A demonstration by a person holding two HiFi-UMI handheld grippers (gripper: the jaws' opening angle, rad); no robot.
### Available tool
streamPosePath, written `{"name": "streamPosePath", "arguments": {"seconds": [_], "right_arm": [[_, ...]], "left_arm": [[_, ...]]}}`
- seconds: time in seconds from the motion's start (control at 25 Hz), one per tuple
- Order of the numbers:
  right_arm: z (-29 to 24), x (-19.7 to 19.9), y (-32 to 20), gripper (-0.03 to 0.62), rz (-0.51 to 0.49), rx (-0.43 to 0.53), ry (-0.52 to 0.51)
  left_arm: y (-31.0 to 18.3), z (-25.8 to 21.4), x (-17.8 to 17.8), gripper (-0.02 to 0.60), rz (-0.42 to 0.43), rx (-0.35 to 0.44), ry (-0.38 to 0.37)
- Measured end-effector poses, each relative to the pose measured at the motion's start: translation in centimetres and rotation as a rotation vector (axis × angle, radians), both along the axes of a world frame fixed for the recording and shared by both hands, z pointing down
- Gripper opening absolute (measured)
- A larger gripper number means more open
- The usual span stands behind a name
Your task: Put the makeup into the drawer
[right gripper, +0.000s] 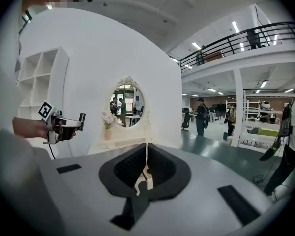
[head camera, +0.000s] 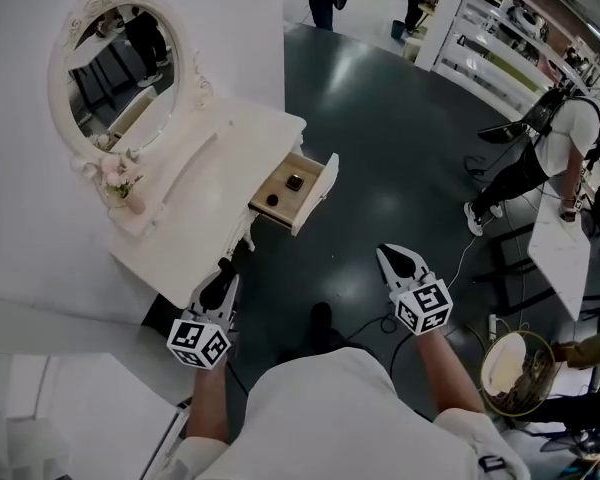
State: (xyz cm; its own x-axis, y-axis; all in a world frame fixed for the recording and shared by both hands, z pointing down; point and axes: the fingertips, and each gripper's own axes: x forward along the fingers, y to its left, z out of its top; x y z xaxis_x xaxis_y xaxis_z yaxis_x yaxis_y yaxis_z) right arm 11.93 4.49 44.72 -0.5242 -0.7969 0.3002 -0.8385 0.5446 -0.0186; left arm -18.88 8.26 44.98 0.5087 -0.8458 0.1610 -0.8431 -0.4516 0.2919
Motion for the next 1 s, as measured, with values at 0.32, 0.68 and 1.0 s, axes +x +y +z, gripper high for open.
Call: {"name": "streamPosePath", "arguments": {"seconds": [0.32, 0.68, 1.0], "right_arm": [[1.3, 1.7, -7.7, 0.031, -0.059, -0.023, 0.0], [2.9, 4.2, -15.1, 0.031, -0.113, -0.046, -0.011], [4.8, 4.9, -19.8, 0.031, -0.147, -0.096, -0.033]], "left_arm": [[-6.0, 0.7, 2.9, 0.095, -0.028, -0.011, -0.001], [-12.0, 2.7, 6.4, 0.094, -0.055, -0.054, -0.024], [-16.5, 3.3, 8.4, 0.095, -0.063, -0.086, -0.052]]}}
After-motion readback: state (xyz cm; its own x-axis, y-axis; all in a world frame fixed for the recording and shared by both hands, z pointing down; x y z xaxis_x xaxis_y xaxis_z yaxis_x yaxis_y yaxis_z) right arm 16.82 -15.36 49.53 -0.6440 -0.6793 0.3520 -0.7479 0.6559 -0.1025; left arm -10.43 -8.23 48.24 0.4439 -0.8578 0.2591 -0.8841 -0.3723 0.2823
